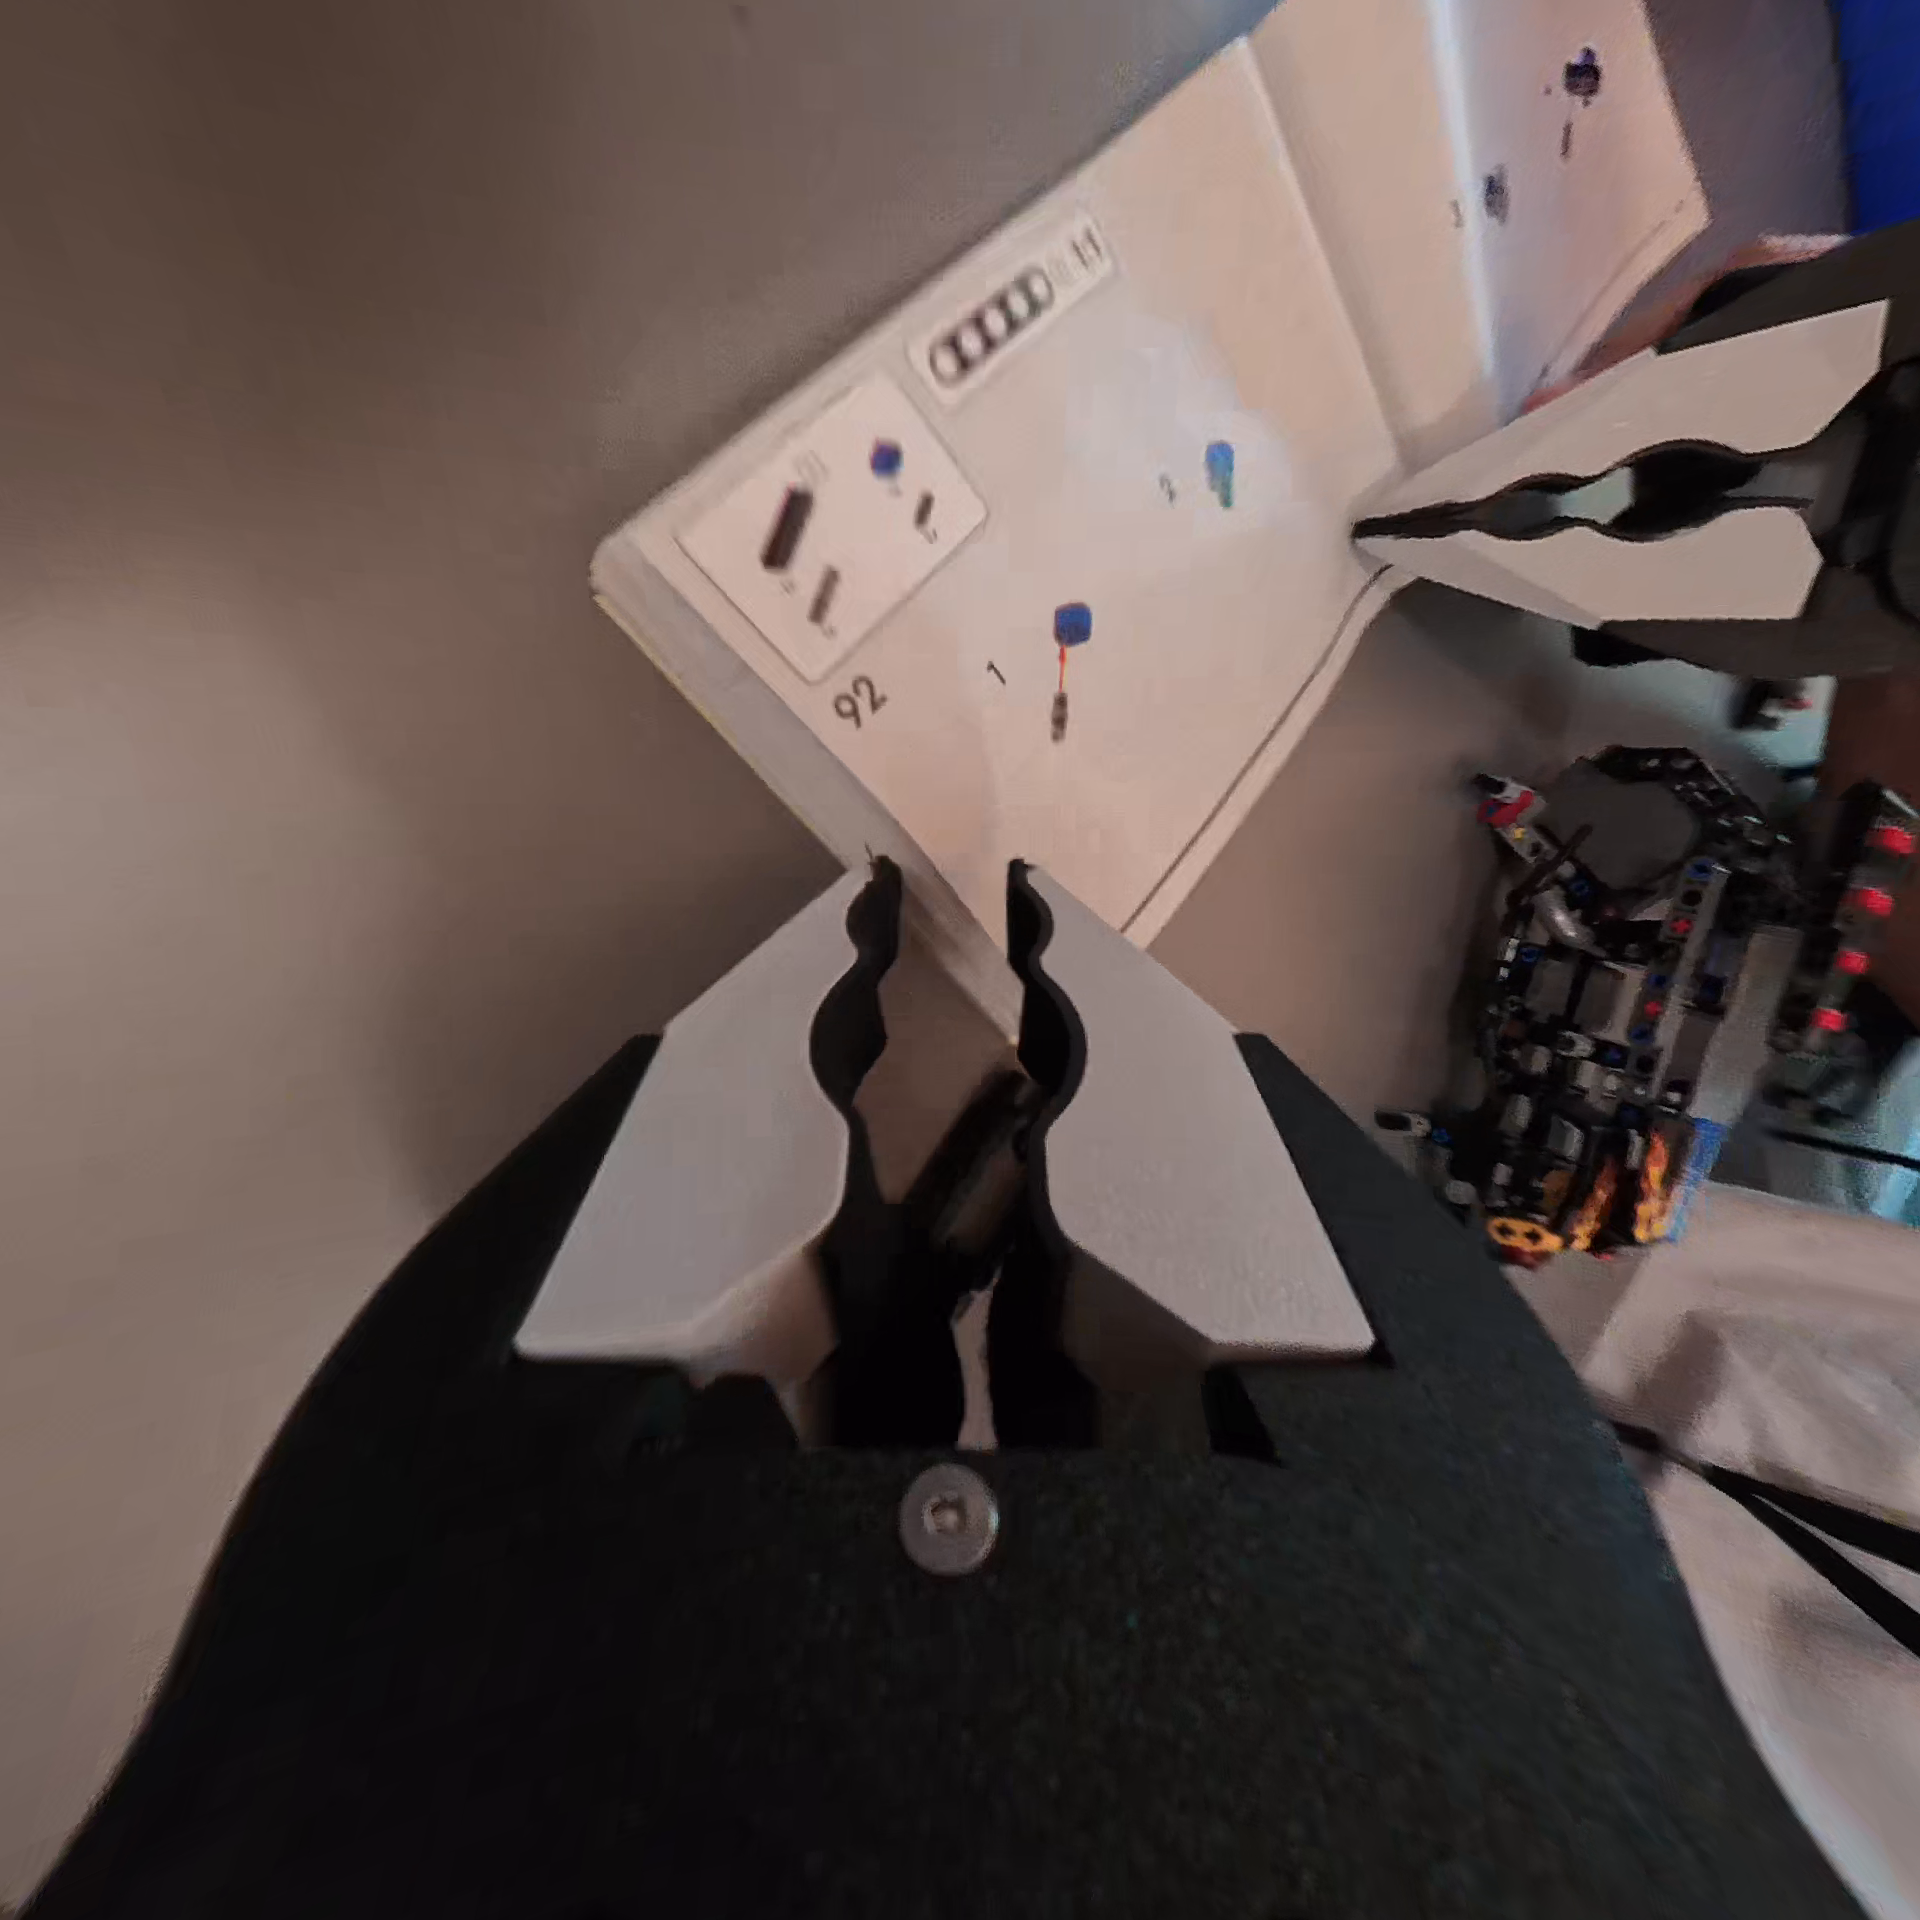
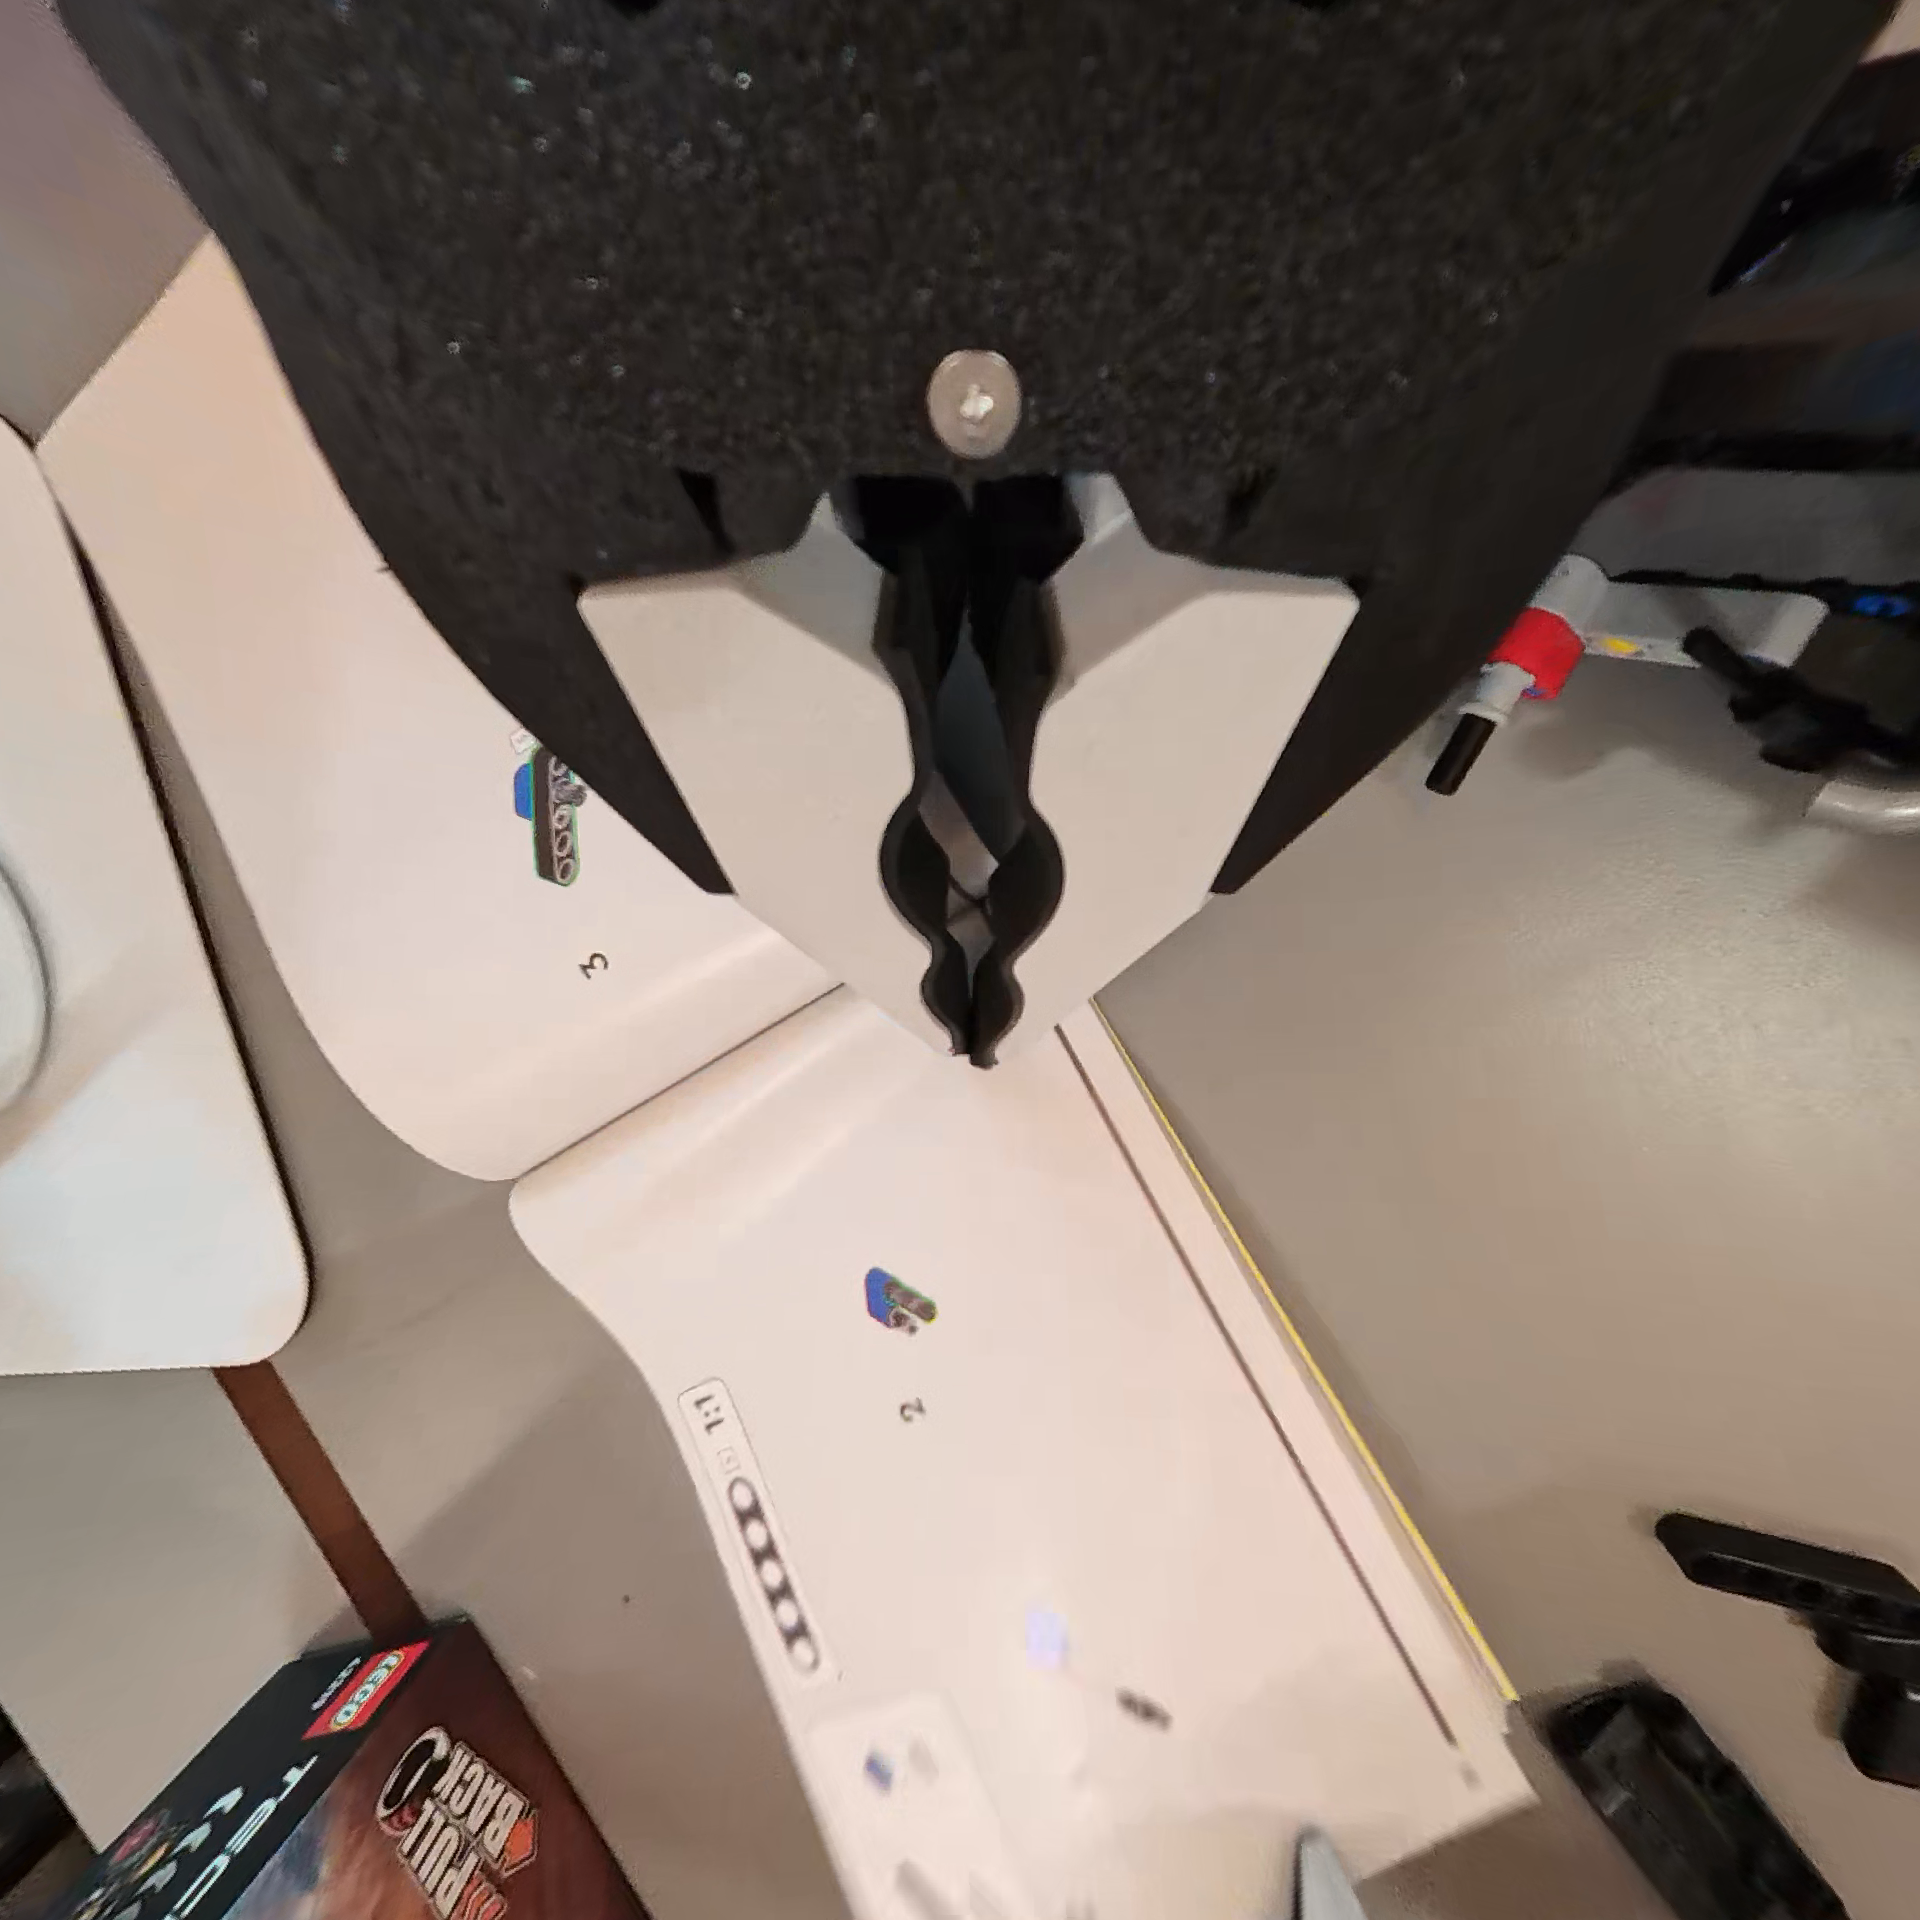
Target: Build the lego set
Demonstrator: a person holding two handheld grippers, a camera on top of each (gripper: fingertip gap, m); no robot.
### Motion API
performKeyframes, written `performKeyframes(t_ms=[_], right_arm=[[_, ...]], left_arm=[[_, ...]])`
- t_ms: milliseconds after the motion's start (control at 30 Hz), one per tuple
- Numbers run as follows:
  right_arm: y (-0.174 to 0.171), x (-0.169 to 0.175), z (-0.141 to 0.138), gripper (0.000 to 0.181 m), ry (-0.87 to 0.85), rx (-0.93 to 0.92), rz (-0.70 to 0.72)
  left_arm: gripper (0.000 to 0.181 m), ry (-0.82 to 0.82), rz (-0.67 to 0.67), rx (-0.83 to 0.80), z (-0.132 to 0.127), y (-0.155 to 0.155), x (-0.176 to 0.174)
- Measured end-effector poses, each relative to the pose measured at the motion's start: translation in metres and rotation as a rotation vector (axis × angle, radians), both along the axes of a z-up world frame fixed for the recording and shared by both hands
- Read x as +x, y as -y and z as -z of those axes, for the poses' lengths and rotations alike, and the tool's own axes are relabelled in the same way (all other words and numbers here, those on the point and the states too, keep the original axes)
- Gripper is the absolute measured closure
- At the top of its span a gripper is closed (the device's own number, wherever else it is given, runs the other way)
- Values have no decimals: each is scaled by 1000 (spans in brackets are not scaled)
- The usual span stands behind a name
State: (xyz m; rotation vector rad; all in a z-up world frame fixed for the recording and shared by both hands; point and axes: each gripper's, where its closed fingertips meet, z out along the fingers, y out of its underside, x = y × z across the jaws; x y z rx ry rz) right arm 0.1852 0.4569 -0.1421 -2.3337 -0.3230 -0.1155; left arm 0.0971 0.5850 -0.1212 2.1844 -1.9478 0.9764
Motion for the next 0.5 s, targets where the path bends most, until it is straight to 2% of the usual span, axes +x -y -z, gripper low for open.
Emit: performKeyframes(t_ms=[100,167,200,300,367,500], right_arm=[[1,0,1,181,-28,2,-13],[1,0,1,181,-19,0,-17],[1,0,1,181,-5,-4,-20],[2,2,1,181,56,-36,-35],[6,5,1,181,89,-63,-38],[12,9,1,181,46,-56,-38]], left_arm=[[158,185,-46,241,-38,-27,17],[158,332,8,319,-68,-13,38],[163,353,74,352,-70,2,48],[181,350,257,390,-50,55,85],[181,311,323,359,-26,85,110],[181,262,343,325,7,106,144]])
